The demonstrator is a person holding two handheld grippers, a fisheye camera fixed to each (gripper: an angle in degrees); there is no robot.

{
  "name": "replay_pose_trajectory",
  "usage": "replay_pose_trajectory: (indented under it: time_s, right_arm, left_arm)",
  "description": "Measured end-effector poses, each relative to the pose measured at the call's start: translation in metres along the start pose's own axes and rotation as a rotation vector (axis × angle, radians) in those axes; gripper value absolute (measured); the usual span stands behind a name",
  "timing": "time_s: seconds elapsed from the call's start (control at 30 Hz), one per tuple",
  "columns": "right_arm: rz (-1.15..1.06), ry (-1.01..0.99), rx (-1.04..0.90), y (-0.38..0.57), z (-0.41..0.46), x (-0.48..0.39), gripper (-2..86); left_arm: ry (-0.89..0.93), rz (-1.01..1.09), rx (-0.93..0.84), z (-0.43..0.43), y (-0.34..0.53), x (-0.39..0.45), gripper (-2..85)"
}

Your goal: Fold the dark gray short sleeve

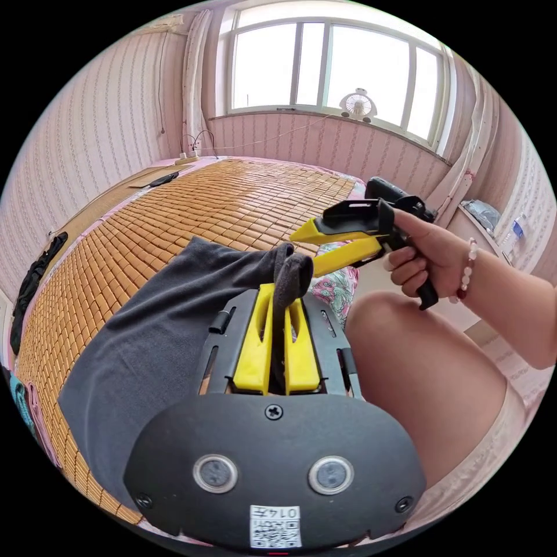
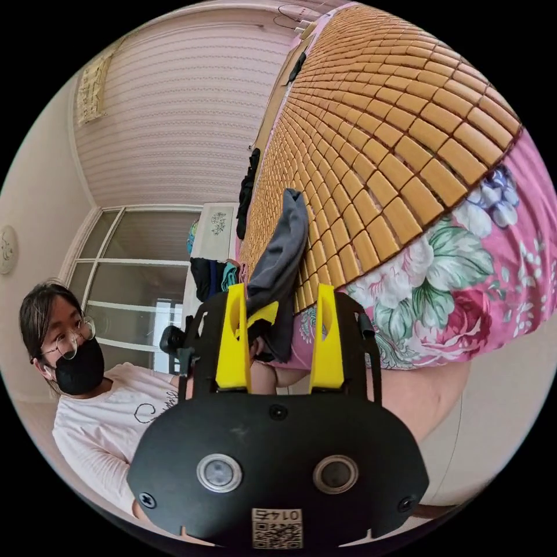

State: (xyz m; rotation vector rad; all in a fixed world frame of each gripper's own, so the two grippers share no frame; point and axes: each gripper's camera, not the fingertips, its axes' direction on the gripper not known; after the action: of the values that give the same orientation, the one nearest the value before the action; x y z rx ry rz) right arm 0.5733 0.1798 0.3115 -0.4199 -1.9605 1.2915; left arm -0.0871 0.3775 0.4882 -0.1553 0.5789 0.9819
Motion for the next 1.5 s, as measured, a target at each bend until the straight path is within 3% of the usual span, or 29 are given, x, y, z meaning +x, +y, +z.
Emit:
replay_pose_trajectory:
  time_s: [0.13, 0.33, 0.63, 0.83, 1.03, 1.13, 1.27, 1.5]
  right_arm:
    - [-0.023, -0.046, -0.055, -0.052, 0.026, 0.002, 17.5]
    - [-0.045, -0.008, -0.045, -0.086, 0.047, 0.005, 8.0]
    - [-0.063, 0.032, 0.098, -0.055, -0.010, -0.002, 3.1]
    - [-0.161, 0.169, 0.205, -0.023, -0.037, -0.055, 2.6]
    - [-0.291, 0.219, 0.049, -0.040, 0.065, -0.116, 2.6]
    - [-0.339, 0.263, -0.058, -0.050, 0.155, -0.135, 2.8]
    - [-0.363, 0.388, -0.158, -0.052, 0.283, -0.139, 3.3]
    - [-0.469, 0.474, -0.190, -0.036, 0.382, -0.153, 4.9]
  left_arm:
    - [0.021, 0.003, 0.002, -0.010, -0.001, 0.000, -0.4]
    - [0.071, 0.052, -0.001, -0.025, -0.002, 0.003, -0.5]
    - [0.175, 0.069, 0.042, -0.039, -0.018, 0.014, -0.5]
    - [0.241, -0.055, 0.209, -0.071, -0.036, 0.003, -0.5]
    - [0.195, -0.319, 0.264, -0.125, -0.013, -0.065, -0.6]
    - [0.068, -0.576, 0.279, -0.155, 0.019, -0.112, -0.4]
    - [-0.100, -0.815, 0.157, -0.157, 0.060, -0.162, 1.0]
    - [-0.062, -0.995, 0.035, -0.170, 0.099, -0.197, 6.6]
